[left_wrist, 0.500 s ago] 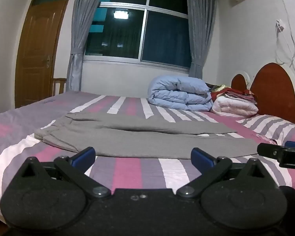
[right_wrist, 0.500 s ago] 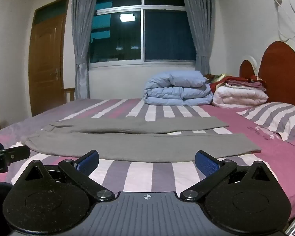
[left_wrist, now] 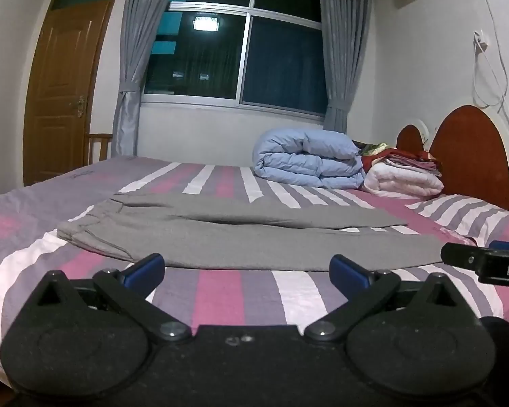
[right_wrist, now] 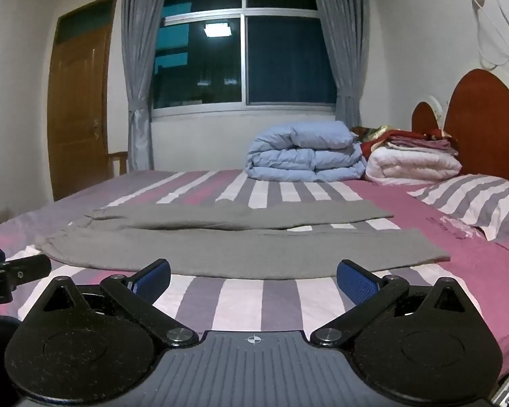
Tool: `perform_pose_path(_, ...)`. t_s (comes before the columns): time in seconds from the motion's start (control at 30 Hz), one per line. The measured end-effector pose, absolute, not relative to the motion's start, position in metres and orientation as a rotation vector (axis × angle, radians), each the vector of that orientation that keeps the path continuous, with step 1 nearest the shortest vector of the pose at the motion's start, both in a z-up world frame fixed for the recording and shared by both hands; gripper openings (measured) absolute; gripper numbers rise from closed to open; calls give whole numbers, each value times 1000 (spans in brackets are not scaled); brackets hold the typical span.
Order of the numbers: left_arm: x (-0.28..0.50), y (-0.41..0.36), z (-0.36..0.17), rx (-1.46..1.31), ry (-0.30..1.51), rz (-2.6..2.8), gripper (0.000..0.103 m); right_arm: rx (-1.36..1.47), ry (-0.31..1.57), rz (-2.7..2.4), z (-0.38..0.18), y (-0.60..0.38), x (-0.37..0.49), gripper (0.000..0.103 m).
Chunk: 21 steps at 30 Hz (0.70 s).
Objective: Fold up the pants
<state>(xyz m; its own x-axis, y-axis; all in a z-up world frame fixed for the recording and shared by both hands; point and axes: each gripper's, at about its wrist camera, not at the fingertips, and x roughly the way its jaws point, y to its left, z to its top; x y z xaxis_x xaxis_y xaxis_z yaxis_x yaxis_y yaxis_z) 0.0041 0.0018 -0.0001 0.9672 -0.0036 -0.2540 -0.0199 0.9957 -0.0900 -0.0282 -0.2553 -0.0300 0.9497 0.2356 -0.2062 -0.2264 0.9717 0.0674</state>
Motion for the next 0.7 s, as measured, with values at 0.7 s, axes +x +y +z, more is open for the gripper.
perform_pose_path(0.7,1,-1,0,-85,240,4,97,22,197,236,-31,-253,-35,103)
